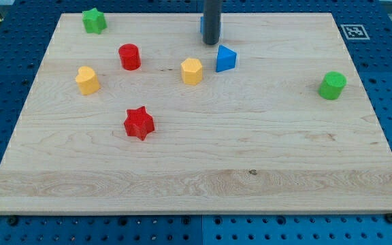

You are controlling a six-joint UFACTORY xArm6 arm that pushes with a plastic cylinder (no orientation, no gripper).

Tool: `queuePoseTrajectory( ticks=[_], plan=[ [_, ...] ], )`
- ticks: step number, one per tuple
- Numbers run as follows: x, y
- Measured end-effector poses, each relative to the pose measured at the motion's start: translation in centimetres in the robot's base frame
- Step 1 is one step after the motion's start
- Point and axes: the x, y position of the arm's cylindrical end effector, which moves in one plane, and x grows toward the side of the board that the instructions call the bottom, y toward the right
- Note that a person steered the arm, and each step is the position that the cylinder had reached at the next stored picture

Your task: Push the yellow heart diagonal to the top right of the red star

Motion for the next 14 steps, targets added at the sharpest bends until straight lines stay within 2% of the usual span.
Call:
queuePoseTrajectory(
  ticks=[2,3,4,5,6,10,11,12,13,14],
  plan=[
    [0.1,0.9],
    [2.2,-0.4],
    [3.8,-4.8],
    [3.6,-10.5],
    [3.7,-11.3],
    [10.9,-12.5],
    [14.0,-12.9],
    [16.6,-16.5],
    [17.2,-23.3],
    [14.2,-30.2]
  ],
)
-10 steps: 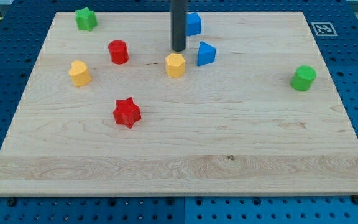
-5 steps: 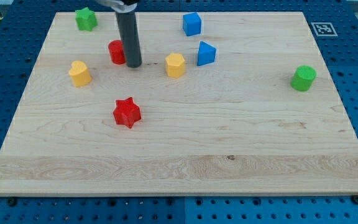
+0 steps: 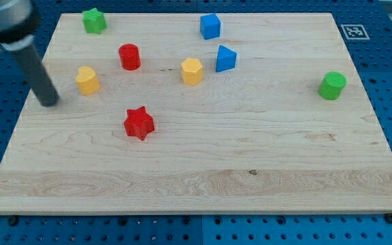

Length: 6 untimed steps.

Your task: Push the yellow heart diagonal to the top right of the red star

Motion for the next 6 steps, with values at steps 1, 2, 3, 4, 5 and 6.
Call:
queuePoseTrajectory(
  ticks=[1,2,3,4,5,6],
  plan=[
    [-4.2,-1.9],
    [-5.7,-0.8],
    [-4.5,4.0],
    [-3.2,10.3],
    [-3.1,11.5],
    [-2.4,7.3]
  ],
)
